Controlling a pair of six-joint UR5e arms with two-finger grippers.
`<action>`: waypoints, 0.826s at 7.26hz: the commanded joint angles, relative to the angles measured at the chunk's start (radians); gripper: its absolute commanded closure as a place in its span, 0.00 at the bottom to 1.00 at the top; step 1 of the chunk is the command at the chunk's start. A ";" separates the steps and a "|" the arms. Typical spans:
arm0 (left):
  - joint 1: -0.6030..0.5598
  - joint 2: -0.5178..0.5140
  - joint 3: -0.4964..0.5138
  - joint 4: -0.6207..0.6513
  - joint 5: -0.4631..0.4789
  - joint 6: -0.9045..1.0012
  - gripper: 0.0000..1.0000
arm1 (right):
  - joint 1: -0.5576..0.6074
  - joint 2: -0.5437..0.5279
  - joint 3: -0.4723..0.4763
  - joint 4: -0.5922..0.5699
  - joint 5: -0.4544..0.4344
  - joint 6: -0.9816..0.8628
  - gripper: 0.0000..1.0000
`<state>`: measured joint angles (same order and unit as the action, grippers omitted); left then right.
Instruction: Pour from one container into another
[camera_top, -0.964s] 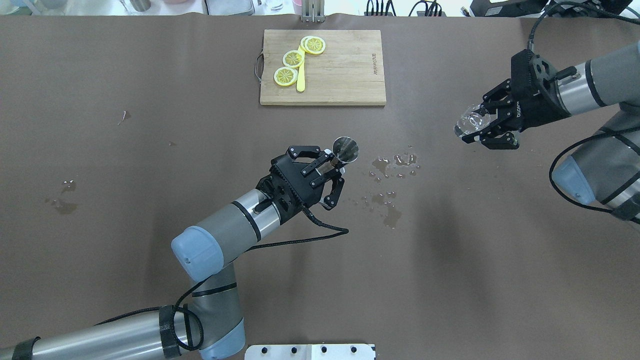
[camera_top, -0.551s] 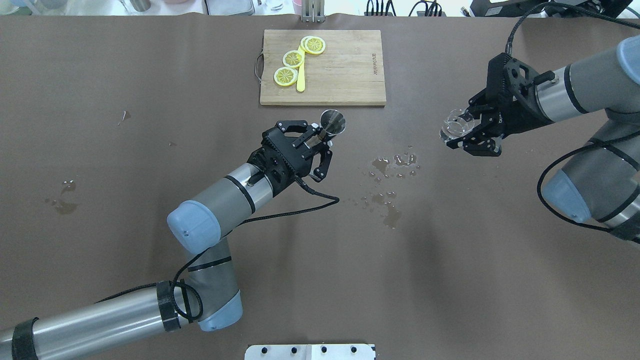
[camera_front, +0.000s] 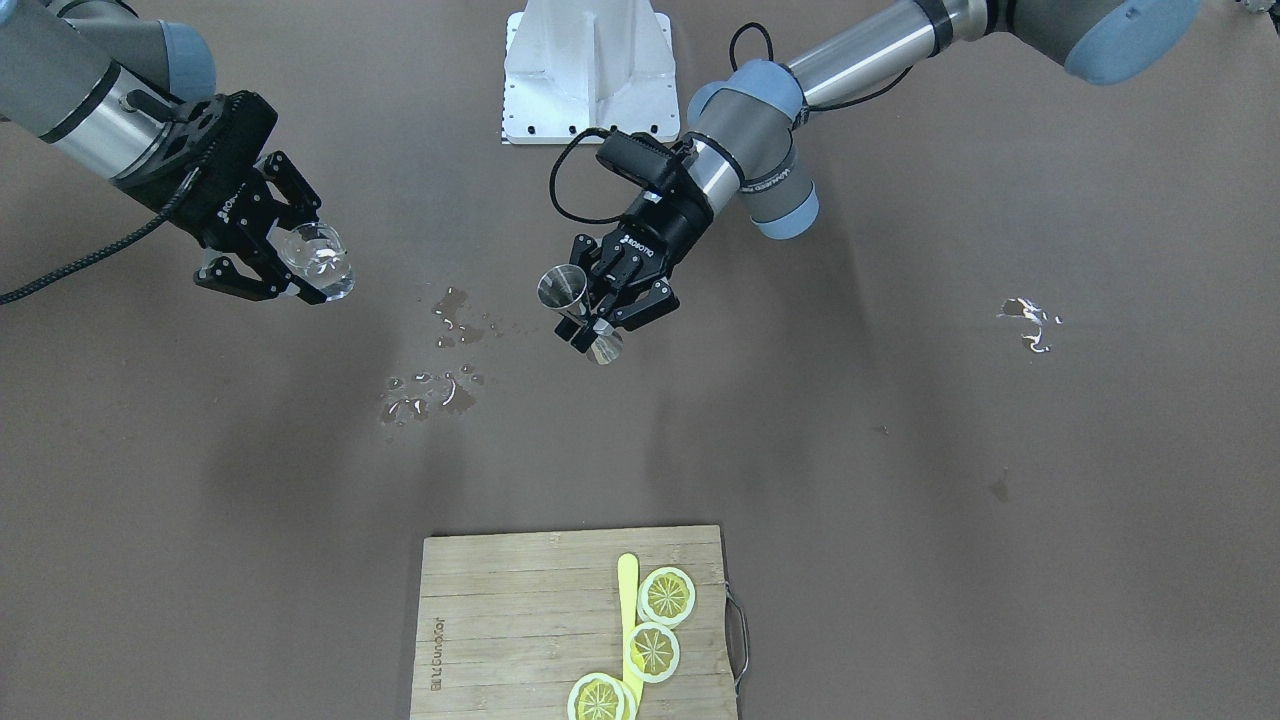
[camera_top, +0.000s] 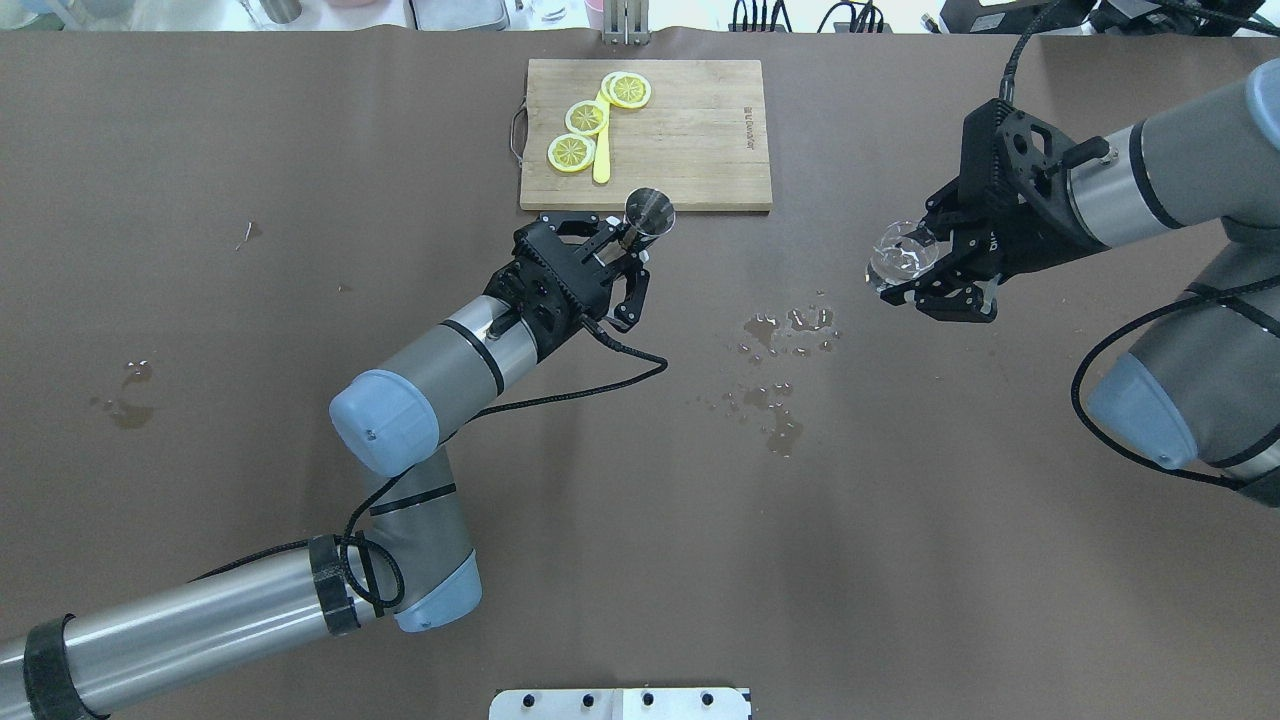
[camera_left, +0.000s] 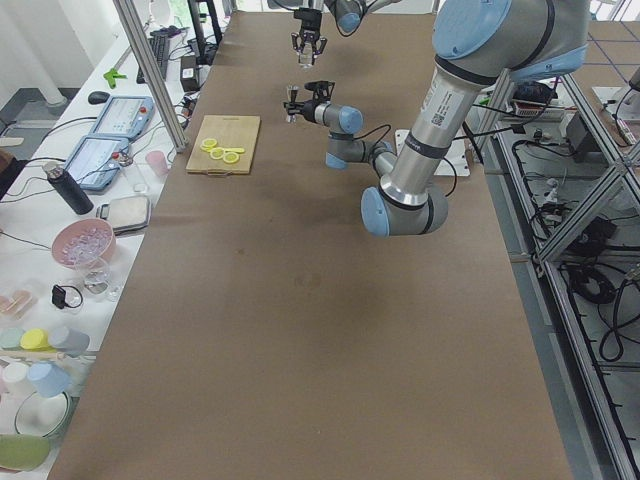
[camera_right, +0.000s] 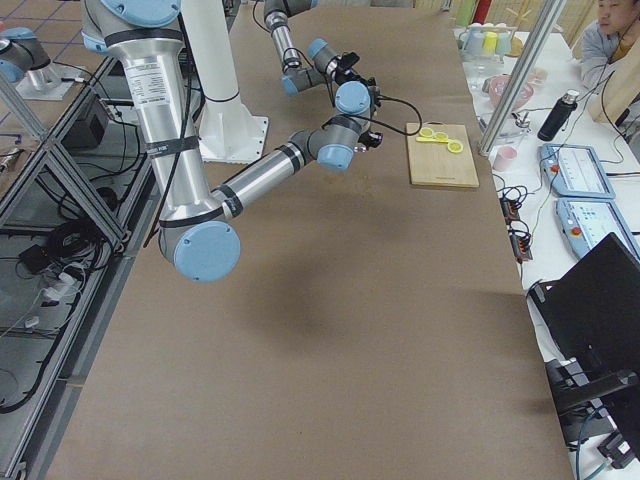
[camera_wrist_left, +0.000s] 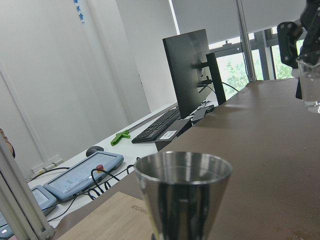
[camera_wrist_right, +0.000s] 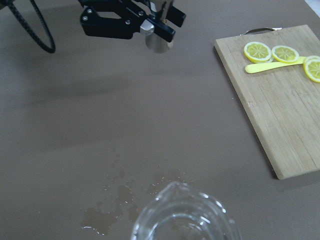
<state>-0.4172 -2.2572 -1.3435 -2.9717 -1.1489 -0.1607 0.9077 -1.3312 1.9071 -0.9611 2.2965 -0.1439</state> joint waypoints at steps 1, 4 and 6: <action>0.000 -0.036 0.020 0.045 -0.002 -0.026 1.00 | 0.000 0.003 0.015 -0.025 0.003 -0.109 1.00; -0.002 -0.042 0.034 0.042 -0.005 -0.140 1.00 | 0.004 0.056 0.065 -0.212 -0.012 -0.189 1.00; 0.000 -0.041 0.034 0.040 -0.003 -0.158 1.00 | -0.006 0.124 0.064 -0.336 -0.032 -0.186 1.00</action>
<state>-0.4177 -2.2986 -1.3104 -2.9307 -1.1522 -0.3070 0.9081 -1.2501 1.9726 -1.2227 2.2766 -0.3289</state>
